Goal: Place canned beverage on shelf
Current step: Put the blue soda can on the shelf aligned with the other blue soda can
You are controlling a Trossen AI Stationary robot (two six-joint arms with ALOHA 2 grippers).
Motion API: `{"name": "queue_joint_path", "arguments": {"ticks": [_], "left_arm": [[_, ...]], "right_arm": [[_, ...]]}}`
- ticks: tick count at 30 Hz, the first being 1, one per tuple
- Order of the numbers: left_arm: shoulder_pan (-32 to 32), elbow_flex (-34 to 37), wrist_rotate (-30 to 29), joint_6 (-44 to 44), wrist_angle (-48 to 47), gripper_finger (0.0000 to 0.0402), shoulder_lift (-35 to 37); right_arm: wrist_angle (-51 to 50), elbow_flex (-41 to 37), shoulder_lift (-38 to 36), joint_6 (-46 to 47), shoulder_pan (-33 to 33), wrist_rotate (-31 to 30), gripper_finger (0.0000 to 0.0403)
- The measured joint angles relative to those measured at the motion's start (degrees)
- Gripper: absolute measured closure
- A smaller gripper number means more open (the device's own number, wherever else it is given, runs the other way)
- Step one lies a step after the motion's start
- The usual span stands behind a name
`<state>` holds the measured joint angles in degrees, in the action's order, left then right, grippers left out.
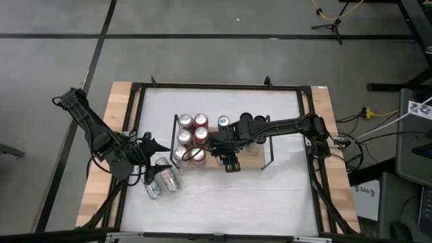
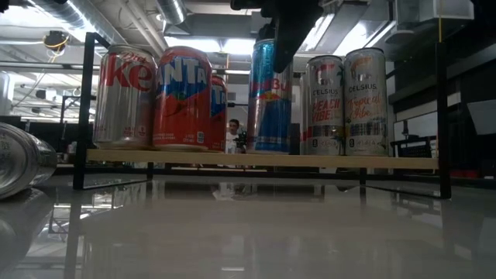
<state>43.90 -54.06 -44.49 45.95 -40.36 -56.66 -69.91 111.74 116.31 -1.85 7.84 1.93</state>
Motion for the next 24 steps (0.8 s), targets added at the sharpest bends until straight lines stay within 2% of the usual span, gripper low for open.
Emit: {"name": "queue_joint_path", "arguments": {"ticks": [9, 18, 24], "left_arm": [[0.0, 0.0, 0.0, 0.0, 0.0, 0.0096, 0.0], [0.0, 0.0, 0.0, 0.0, 0.0, 0.0096, 0.0], [0.0, 0.0, 0.0, 0.0, 0.0, 0.0096, 0.0]], "right_arm": [[0.0, 0.0, 0.0, 0.0, 0.0, 0.0, 0.0156], [-0.1, 0.0, 0.0, 0.0, 0.0, 0.0, 0.0085], [-0.3, 0.0, 0.0, 0.0, 0.0, 0.0, 0.0062]]}}
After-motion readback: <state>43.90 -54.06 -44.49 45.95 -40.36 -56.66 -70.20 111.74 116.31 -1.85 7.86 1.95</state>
